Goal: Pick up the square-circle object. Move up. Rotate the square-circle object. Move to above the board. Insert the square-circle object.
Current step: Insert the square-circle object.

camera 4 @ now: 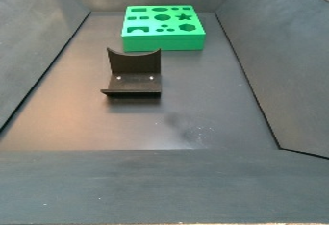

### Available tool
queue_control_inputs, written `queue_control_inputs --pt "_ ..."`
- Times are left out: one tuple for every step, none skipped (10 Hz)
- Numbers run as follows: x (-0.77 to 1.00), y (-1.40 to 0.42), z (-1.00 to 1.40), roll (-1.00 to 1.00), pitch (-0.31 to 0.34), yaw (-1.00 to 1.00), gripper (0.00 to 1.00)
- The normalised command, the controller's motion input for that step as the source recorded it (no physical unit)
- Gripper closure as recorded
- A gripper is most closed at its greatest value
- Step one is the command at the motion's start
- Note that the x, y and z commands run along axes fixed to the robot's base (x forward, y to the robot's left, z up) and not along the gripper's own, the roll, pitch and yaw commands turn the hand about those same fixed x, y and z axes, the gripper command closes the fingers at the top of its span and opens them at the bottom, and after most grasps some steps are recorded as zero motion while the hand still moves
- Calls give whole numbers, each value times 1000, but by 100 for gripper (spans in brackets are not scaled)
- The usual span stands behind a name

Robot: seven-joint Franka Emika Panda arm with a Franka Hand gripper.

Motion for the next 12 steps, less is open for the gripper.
queue_control_inputs --pt "0 -894 -923 30 184 237 100" --pt "0 -834 -946 0 129 203 100" --pt "0 -657 -903 -46 36 206 100" --pt "0 -463 -791 -90 0 191 100" --pt "0 -314 -583 -27 -41 211 100" --pt "0 -223 -323 0 -70 114 100" --pt "0 -291 -234 73 -84 129 100" --pt "-266 -389 -189 154 -289 51 100" --pt "0 -311 -77 139 -196 109 100" --pt "0 -254 49 121 -227 117 100" --pt "117 -74 166 216 -277 249 100" --pt "66 -74 69 371 -200 209 100"
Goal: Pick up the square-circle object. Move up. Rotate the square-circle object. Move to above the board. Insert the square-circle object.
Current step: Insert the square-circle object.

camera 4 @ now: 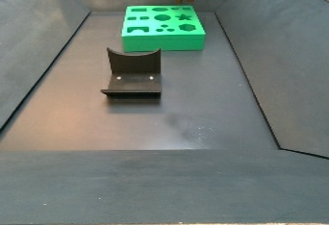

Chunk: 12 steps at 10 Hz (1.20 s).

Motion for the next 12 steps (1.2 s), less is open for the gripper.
queue_control_inputs --pt "0 -140 -20 450 -90 31 100" --pt "3 -114 -169 500 -44 0 100" --pt "109 -40 -129 376 57 0 100" --pt "237 0 -223 264 117 0 100" --pt "263 0 -289 229 130 -3 100" --pt "329 0 -223 171 97 0 100" --pt "223 0 -220 163 91 0 100" --pt "0 -23 -294 71 0 -26 100" --pt "0 0 -334 0 -19 -86 100" --pt "29 0 -429 29 -11 -129 100" --pt "0 17 -611 89 -79 -180 100" --pt "0 20 -514 81 -40 -123 100"
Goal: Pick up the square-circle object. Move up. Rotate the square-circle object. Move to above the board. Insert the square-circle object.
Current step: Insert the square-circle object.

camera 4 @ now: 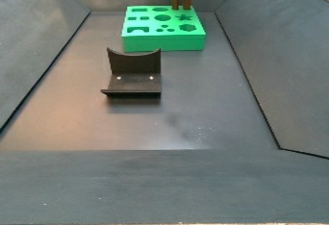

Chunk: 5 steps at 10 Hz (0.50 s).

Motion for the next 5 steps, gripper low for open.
queue_control_inputs --pt "34 23 -323 0 -7 0 100" --pt "0 86 -309 -7 -54 0 100" --pt "0 57 -151 -44 -56 -3 100" --pt "0 37 -6 -30 -40 -14 100" --pt "0 0 0 0 0 0 100"
